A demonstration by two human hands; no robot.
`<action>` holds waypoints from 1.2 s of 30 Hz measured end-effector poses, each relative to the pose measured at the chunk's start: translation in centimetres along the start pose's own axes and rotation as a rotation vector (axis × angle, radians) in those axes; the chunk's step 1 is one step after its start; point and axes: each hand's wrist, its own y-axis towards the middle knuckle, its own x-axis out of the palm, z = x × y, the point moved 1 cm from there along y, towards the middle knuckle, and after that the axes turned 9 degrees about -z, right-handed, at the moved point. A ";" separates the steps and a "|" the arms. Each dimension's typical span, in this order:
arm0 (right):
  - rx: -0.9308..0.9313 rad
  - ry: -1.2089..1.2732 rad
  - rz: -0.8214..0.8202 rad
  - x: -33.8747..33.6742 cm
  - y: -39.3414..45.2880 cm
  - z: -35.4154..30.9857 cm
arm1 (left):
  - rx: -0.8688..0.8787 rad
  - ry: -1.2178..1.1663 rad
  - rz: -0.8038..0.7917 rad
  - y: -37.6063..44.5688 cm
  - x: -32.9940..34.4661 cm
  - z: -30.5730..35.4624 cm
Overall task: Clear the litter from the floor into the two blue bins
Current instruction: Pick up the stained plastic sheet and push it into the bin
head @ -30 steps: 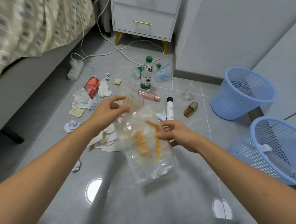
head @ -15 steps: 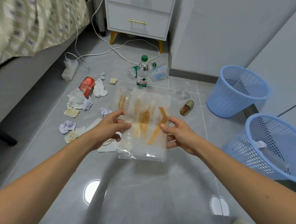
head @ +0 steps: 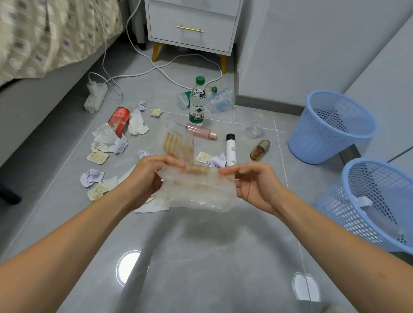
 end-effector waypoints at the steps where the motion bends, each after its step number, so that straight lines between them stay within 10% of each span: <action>1: -0.001 -0.039 -0.004 0.0 -0.1 -0.2 | -0.015 -0.020 -0.023 0.0 -0.3 -0.2; 11: -0.092 -0.465 0.320 -4.3 -3.2 -1.4 | 0.061 0.225 -0.130 2.3 5.1 1.0; 22: -0.290 -0.756 0.837 -16.3 -21.1 -8.9 | 0.282 0.544 -0.378 10.9 29.8 3.0; 36: 0.361 -1.302 0.686 -30.6 -25.2 -6.2 | 0.197 1.516 -0.728 19.0 47.8 -3.3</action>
